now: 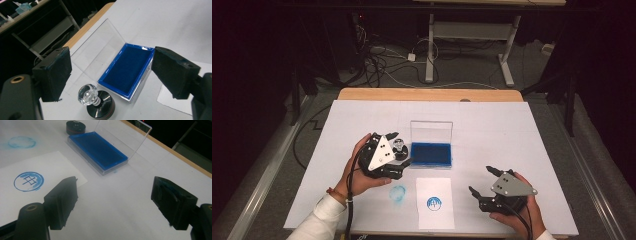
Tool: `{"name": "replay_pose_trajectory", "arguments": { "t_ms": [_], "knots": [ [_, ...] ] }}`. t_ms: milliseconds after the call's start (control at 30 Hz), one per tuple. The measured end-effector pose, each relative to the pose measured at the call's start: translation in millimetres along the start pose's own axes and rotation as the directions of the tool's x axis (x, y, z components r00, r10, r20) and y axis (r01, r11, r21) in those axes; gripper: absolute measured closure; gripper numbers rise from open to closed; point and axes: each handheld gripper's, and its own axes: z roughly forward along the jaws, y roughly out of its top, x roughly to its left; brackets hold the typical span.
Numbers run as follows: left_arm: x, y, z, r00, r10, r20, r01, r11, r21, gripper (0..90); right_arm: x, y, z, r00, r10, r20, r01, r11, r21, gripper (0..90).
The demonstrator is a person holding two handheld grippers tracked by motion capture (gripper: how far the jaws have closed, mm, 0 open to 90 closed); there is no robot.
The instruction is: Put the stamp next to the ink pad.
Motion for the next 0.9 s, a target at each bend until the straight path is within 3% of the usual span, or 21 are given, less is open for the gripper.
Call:
{"name": "replay_pose_trajectory", "arguments": {
  "t_ms": [500,900],
  "knots": [
    [-12.5,-12.2,-6.2,0.9989,0.041,-0.021,-0.041,0.999,-0.015,16.2,4.6,1.6,0.6,0.9999,-0.009,-0.004,0.009,1.0,0.002,21.4],
    [-17.0,-20.9,-22.3,0.9981,0.051,-0.034,-0.052,0.9986,-0.014,16.2,5.9,2.1,0.8,0.9999,-0.013,-0.002,0.013,1.0,0.004,21.4]
  ]
}}
